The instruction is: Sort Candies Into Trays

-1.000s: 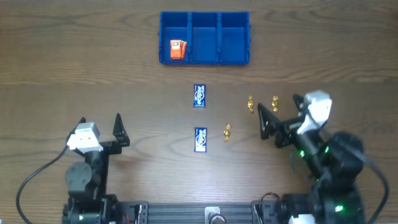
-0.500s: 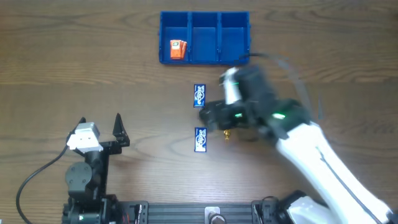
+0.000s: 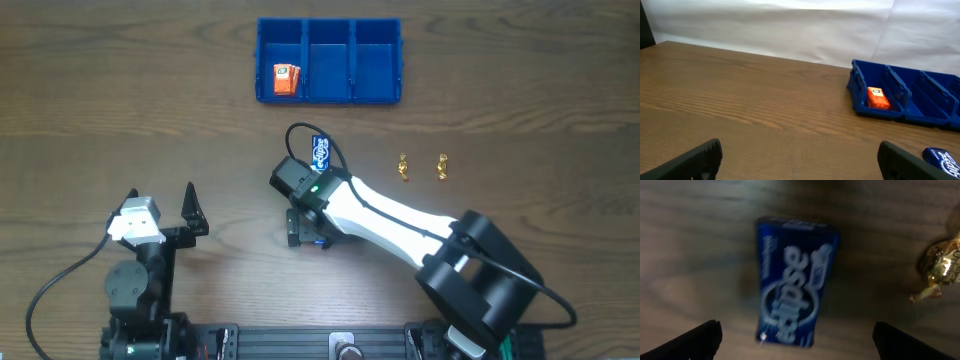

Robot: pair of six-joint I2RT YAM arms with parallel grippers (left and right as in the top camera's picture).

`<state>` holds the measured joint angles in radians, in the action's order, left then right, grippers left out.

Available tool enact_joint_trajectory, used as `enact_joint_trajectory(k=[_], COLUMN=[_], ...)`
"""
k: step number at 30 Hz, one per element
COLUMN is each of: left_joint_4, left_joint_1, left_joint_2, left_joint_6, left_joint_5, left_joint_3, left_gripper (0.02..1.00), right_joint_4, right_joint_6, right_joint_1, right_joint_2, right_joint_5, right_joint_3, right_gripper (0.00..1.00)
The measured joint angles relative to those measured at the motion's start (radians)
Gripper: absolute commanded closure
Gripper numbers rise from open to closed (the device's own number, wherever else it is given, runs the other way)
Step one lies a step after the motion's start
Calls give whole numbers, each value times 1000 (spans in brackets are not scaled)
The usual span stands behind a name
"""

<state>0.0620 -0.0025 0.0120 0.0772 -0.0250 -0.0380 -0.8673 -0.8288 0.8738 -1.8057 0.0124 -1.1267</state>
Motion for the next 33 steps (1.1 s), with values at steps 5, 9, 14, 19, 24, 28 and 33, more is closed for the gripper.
enact_joint_trajectory(k=[5,9,14,19,24,28,33], left_joint_4=[0,0,0,0,0,0,0], left_joint_1=[0,0,0,0,0,0,0], left_joint_2=[0,0,0,0,0,0,0], left_joint_6=[0,0,0,0,0,0,0], left_joint_5=[0,0,0,0,0,0,0], left_joint_3=[0,0,0,0,0,0,0], left_gripper=[20,20,20,20,23,20,23], right_joint_4=[52,71,78,96,99,107,11], right_joint_6=[-36,-44,-61,-66,-68,-69,-66], right_joint_1=[0,0,0,1,1,7,28], right_joint_2=[-36,-45,-51,-71,-73,-73,21], right_joint_5=[-29,-41,-62,-68,-68,-75,-126], right_joint_3=[0,0,0,-1,-5,-7,-23], right_gripper=[18,141,303,535,706,715,744])
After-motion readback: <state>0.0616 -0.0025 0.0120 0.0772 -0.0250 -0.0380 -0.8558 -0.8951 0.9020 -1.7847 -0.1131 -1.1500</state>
